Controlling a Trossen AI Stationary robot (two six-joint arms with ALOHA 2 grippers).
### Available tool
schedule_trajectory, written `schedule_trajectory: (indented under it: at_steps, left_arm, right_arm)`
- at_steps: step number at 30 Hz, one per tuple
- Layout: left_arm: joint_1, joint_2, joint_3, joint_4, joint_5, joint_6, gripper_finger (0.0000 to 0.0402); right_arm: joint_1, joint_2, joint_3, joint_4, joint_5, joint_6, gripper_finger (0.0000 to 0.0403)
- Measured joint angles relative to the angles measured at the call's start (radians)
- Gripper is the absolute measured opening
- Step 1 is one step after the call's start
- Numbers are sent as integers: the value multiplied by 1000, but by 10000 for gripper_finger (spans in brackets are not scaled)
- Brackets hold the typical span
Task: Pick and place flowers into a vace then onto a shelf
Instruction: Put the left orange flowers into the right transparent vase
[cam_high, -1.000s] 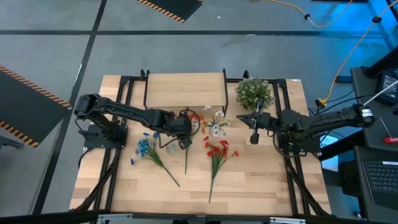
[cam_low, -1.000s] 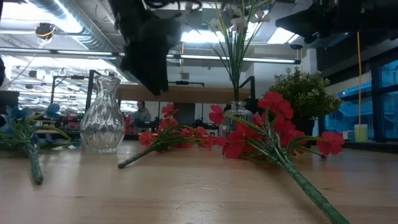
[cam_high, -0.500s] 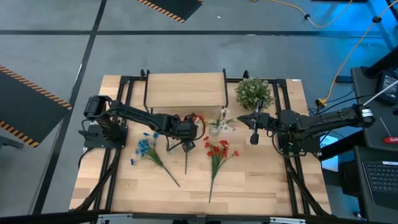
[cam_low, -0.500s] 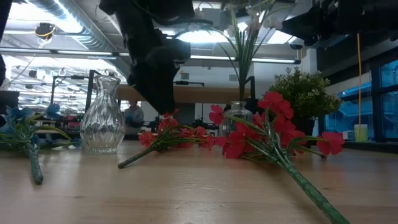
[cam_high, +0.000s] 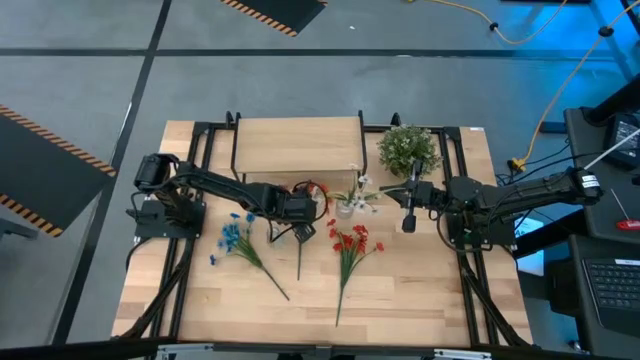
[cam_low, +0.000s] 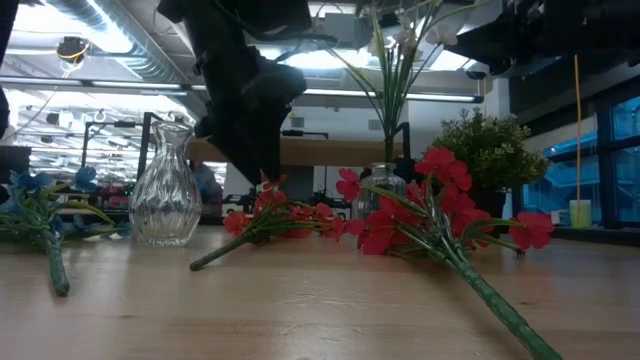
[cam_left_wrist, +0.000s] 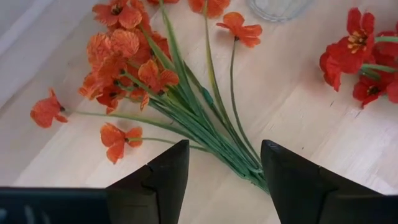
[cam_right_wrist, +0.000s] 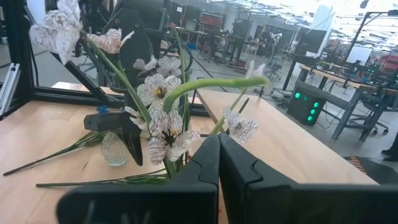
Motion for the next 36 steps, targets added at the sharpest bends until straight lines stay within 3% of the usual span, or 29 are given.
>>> schedule_trajectory:
  at_steps: [15,26,36]
  left_arm:
    - [3,1,-49,32,-32,-151,210]
    - [8,15,-49,58,-69,-153,210]
    - [39,85,-50,93,-34,-119,208]
  right_arm:
    - [0,0,0,-19,0,0,5]
    - [0,0,0,-19,0,0,5]
    - [0,0,0,-21,-1,0,5]
